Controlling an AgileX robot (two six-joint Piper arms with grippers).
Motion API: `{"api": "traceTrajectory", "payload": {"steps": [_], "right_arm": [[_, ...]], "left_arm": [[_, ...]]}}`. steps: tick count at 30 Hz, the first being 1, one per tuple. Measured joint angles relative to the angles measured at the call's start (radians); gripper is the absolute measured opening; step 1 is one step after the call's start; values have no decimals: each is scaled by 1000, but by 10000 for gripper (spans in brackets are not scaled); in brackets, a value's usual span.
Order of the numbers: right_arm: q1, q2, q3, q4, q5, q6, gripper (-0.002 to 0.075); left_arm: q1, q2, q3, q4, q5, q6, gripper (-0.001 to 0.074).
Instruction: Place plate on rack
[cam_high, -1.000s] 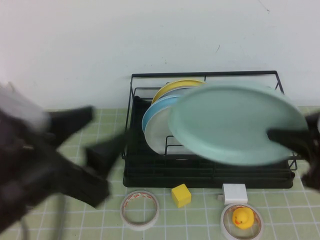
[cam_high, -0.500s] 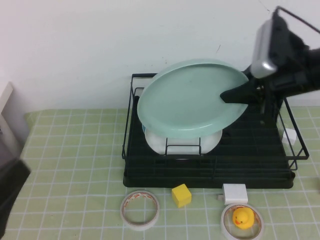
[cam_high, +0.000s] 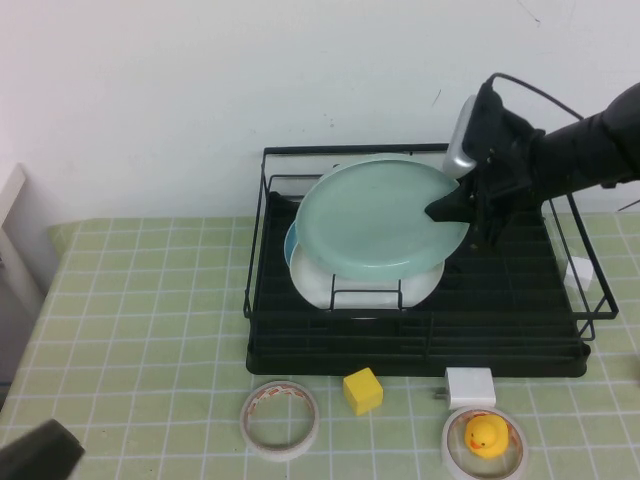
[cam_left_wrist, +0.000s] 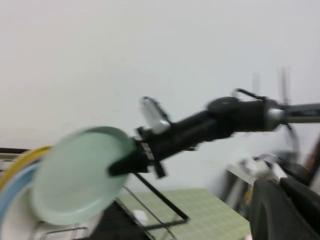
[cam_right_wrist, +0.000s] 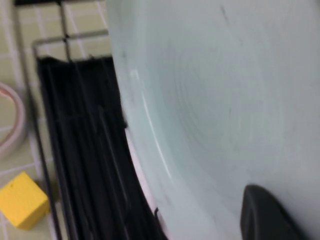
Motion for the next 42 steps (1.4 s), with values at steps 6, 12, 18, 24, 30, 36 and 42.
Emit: {"api": "traceTrajectory", "payload": {"steps": [6,12,18,24,30,36,42], "right_arm": [[0,34,-7,26,19,3,117],[0,62,-8,22,37,3,117],[3,62,-8,20,37,-6,145],[11,62,-9,87,42,1,404],[11,-4,-9,90,51,95,441],[-8,-193,-9,39,154,242,325],[-60,-407,-9,-18,363,391,82]], "left_arm": [[0,0,2,4,65,2,-1],[0,-1,3,7,70,26,-1],[0,-1,8,7,76,28,-1],[0,-1,8,10,92,28,-1],[0,-1,8,10,81,35,-1],[0,-1,8,10,36,37,-1],[0,-1,37,10,0,37,-1]]}}
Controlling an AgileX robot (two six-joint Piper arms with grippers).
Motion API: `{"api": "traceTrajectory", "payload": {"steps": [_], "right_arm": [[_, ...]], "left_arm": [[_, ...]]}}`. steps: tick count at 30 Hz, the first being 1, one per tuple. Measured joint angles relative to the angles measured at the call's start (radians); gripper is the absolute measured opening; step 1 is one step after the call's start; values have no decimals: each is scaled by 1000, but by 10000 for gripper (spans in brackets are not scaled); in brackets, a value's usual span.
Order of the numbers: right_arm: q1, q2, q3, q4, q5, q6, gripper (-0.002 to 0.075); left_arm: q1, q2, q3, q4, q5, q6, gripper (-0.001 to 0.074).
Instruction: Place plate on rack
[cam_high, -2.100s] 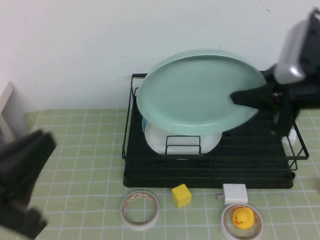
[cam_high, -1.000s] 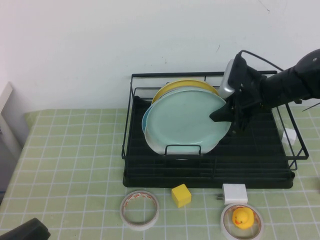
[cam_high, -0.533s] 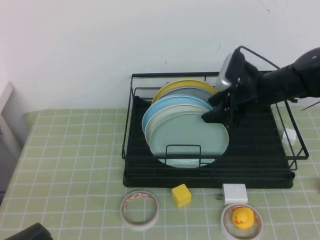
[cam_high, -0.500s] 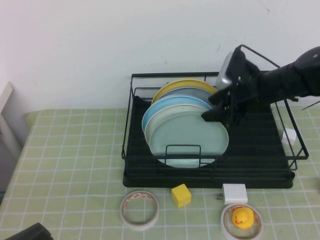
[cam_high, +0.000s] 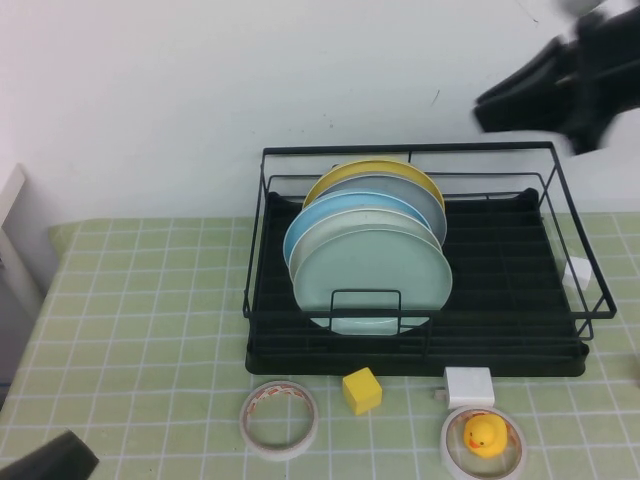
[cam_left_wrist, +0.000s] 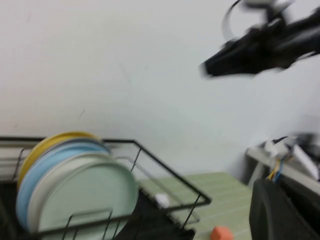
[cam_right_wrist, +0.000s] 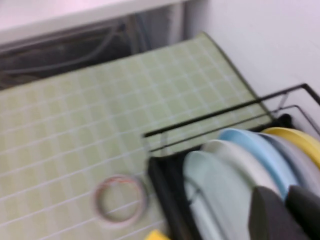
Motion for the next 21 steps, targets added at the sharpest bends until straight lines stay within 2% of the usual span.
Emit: {"api": "traceTrajectory", "payload": {"steps": [2,7,21], "right_arm": [[-11,-60,0,-12,69,53,40],[-17,-217,47,-19,125,151,14],[-17,-822,492,9,-74,158,11]], "left_arm": [[0,0,27,0,-21,0,-1],[0,0,70,-2,-76,0,-1],[0,0,70,-4,-94,0,-1]]}}
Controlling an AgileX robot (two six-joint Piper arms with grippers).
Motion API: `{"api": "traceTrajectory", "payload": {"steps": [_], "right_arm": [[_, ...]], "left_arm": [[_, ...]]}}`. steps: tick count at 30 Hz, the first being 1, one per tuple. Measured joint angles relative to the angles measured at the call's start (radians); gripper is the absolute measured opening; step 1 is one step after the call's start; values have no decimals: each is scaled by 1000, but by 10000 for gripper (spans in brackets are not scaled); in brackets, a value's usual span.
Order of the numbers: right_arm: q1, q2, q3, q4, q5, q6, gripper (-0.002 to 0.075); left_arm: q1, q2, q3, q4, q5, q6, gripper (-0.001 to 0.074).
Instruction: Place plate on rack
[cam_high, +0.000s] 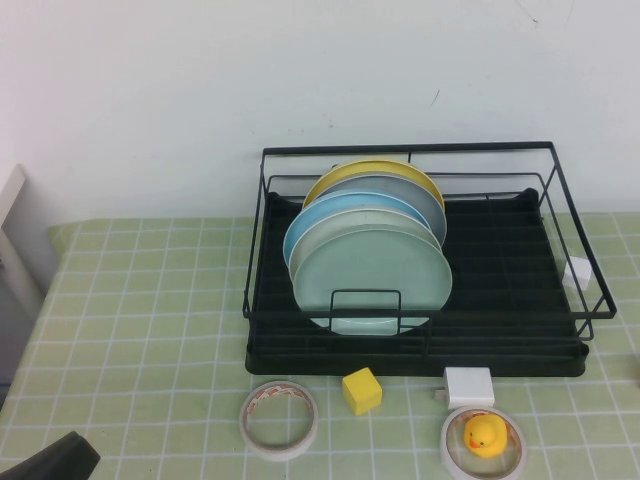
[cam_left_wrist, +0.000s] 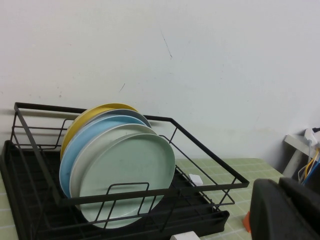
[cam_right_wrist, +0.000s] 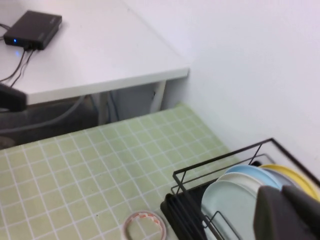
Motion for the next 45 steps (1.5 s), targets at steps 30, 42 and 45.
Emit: {"api": "traceTrajectory", "payload": {"steps": [30,42,45], "right_arm": [[0,-578,394,-387,-169,395,9],[-40,-821,952,-869,-533,946,5],[-61,-857,1019,-994,-533,1100,4]], "left_arm": [[0,0,0,-3,-7,3,-1],[0,0,0,-3,-7,15,-1],[0,0,0,-3,-7,15,-1]]}}
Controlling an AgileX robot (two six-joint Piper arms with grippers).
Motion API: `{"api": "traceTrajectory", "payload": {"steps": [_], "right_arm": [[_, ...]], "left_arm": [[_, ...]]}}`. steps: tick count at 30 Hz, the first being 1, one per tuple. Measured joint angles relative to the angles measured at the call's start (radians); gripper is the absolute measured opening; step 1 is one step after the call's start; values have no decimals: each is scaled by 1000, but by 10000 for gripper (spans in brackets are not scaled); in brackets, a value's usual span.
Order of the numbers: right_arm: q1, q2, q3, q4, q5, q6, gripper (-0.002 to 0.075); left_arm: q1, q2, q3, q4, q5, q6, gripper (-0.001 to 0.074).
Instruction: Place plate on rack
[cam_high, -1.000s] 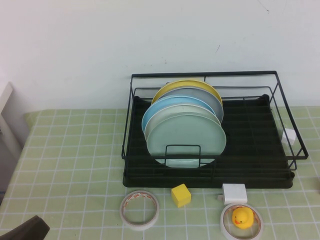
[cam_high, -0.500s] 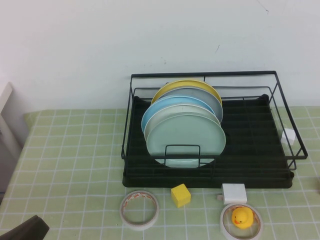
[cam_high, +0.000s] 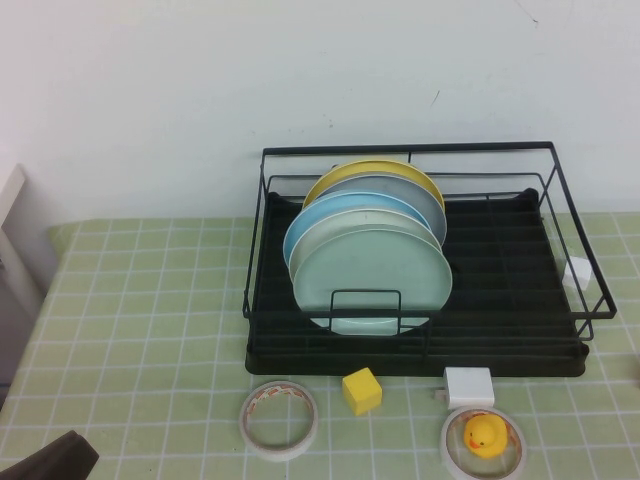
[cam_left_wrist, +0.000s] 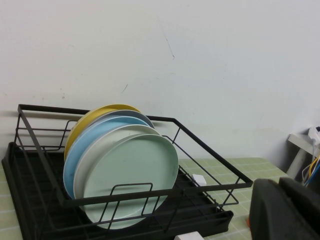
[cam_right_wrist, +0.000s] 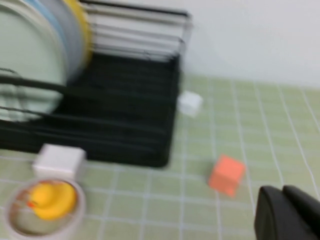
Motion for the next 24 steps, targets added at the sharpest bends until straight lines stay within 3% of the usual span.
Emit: {"api": "traceTrajectory", "payload": {"steps": [5,24], "right_arm": [[-33,-8,57,-67,-17,81,3],[-40,-8,69,-73,-82,93,0]], "left_arm": [[0,0,0,0,0,3,-2],[0,0,0,-2,0,3,-2]]}}
